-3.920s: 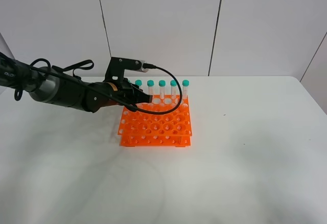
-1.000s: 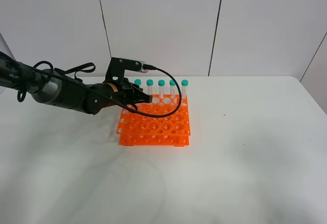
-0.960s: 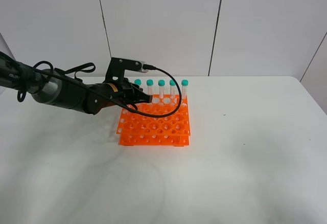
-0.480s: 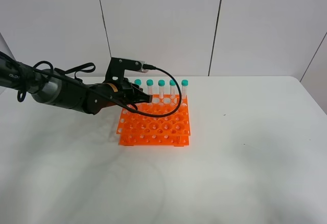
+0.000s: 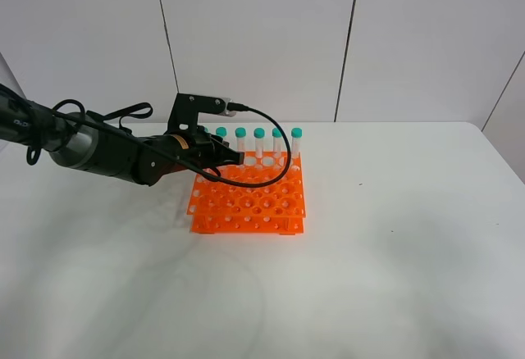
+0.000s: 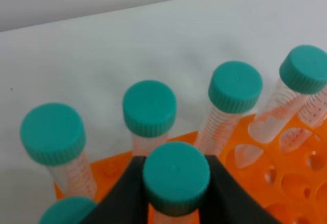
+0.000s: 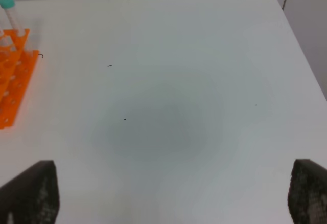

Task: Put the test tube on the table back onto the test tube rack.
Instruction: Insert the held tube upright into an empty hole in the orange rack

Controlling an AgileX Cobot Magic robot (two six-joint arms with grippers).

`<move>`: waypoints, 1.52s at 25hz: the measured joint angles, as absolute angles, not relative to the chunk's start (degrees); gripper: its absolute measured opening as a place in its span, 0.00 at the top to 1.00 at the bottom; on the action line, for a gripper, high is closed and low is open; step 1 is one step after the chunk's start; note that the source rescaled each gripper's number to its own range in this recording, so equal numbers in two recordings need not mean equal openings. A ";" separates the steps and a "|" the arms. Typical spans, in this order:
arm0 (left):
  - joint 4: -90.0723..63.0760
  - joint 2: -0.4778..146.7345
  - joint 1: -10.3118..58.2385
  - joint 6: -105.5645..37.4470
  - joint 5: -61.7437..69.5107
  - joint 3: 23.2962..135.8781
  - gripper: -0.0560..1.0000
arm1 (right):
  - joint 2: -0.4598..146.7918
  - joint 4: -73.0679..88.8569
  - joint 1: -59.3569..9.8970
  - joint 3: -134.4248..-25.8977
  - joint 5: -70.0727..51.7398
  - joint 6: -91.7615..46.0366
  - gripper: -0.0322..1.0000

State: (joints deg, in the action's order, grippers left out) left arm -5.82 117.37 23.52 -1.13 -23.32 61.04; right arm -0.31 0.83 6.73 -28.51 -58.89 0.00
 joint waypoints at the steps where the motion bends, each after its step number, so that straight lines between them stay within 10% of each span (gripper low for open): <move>1: -5.75 117.37 23.52 -1.13 -23.87 60.75 0.95 | -0.31 0.83 6.73 -28.51 -58.89 0.00 0.00; 38: -5.40 117.98 23.52 -0.83 -21.07 59.80 0.89 | -0.31 0.83 6.73 -28.51 -58.89 0.00 0.00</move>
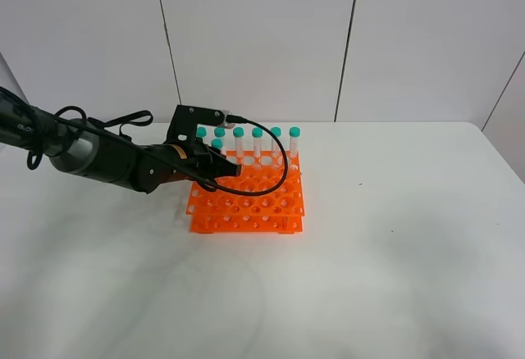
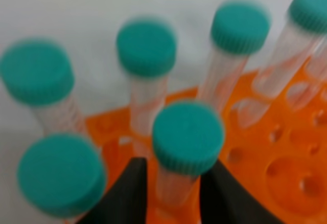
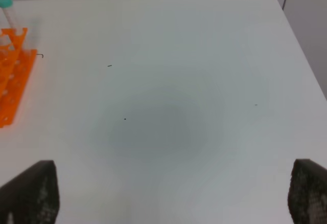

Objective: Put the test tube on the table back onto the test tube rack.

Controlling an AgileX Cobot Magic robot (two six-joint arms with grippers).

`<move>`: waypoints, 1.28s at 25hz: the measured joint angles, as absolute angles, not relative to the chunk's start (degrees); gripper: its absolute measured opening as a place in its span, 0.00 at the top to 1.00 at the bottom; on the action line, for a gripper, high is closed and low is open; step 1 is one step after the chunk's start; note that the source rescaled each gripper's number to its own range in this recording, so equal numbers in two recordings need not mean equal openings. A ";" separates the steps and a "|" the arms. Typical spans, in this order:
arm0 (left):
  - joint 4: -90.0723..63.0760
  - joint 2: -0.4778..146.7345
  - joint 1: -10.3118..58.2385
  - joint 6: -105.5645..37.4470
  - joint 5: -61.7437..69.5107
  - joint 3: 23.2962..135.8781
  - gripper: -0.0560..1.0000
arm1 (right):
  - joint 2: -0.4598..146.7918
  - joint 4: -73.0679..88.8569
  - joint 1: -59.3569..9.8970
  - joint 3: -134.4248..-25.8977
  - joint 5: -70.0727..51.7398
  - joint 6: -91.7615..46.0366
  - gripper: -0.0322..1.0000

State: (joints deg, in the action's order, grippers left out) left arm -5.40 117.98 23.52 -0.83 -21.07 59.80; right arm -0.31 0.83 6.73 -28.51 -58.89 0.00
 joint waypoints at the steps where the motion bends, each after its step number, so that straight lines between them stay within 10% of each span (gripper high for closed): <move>1: -5.40 118.04 23.52 -0.83 -21.07 59.80 0.88 | -0.31 0.83 6.73 -28.51 -58.89 0.00 0.00; 32: -5.40 118.04 23.52 -0.71 -20.40 59.80 0.61 | -0.31 0.83 6.73 -28.51 -58.89 0.00 0.00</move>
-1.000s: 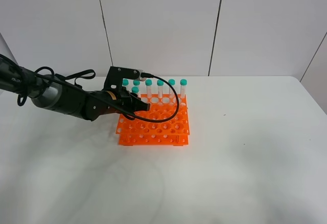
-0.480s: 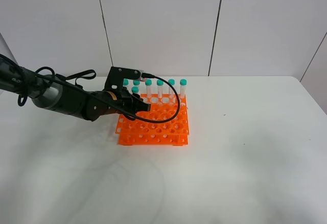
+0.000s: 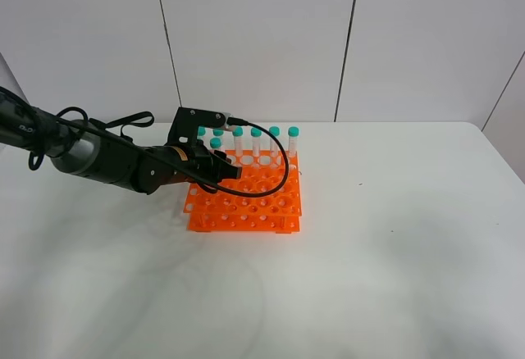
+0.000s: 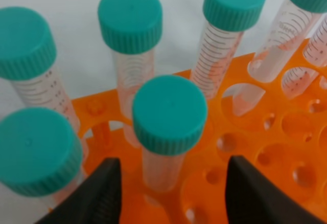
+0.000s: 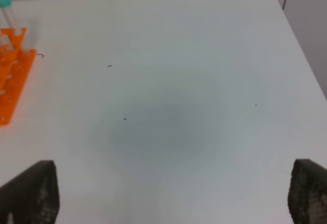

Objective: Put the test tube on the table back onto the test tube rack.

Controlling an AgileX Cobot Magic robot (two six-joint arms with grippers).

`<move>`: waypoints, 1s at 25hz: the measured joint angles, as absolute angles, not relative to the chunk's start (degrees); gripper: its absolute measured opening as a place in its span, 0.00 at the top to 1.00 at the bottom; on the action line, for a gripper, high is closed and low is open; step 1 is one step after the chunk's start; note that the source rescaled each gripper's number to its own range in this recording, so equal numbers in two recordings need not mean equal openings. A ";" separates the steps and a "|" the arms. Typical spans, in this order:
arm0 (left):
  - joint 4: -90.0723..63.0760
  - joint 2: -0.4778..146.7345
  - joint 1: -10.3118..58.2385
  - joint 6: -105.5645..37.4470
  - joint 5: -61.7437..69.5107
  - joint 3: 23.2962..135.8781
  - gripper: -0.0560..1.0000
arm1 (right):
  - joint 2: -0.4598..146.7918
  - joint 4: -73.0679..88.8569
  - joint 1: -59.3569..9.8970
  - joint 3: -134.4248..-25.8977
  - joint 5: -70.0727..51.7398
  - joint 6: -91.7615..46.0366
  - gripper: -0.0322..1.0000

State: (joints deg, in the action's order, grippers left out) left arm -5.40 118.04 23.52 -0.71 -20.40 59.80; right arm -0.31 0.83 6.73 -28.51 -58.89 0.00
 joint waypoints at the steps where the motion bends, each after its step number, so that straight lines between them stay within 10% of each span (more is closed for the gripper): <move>1: -5.40 118.04 23.52 -0.71 -20.12 59.80 0.61 | -0.31 0.83 6.73 -28.51 -58.89 0.00 0.00; 25: -5.42 104.56 25.77 -0.48 -6.91 59.75 0.61 | -0.31 0.83 6.73 -28.51 -58.89 0.00 0.00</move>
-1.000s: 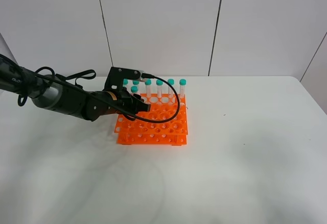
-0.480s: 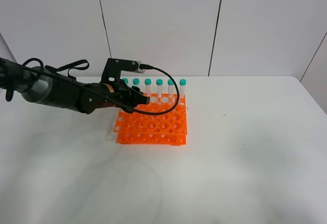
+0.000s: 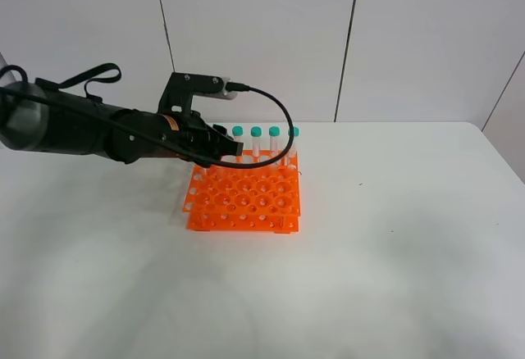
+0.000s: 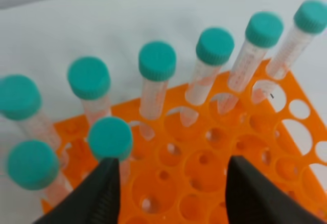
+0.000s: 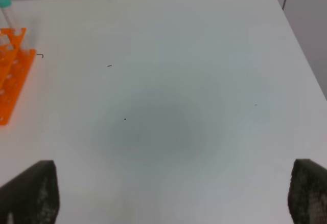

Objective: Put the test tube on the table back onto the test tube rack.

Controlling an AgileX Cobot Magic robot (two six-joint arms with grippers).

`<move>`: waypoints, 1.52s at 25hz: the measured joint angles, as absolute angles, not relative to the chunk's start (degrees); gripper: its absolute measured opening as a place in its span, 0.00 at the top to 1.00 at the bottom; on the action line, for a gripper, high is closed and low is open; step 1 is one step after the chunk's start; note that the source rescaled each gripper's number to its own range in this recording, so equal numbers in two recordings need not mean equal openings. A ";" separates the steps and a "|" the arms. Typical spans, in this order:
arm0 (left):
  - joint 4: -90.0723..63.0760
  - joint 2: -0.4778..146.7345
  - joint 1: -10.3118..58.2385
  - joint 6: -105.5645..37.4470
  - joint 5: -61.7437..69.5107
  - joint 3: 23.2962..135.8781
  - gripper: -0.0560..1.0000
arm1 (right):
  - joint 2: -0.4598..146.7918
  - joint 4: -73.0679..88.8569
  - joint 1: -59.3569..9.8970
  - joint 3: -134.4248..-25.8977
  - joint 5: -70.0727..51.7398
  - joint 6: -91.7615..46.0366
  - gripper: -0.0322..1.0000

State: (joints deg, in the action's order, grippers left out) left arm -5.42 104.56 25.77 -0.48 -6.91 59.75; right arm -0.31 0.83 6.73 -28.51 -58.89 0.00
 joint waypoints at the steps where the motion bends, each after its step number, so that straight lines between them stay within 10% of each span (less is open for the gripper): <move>1: -5.42 103.68 25.72 -0.60 -5.98 59.75 0.61 | -0.31 0.83 6.73 -28.51 -58.89 0.00 0.00; 22: 0.00 88.15 5.95 -0.92 3.28 48.79 0.60 | -0.31 0.83 6.73 -28.51 -58.89 0.00 0.00; 29: 0.00 76.84 7.34 -0.81 15.94 48.79 0.09 | -0.31 0.83 6.73 -28.51 -58.89 0.00 0.00; 38: 0.00 51.45 8.62 -0.70 35.76 48.79 0.01 | -0.31 0.83 6.73 -28.51 -58.89 0.00 0.00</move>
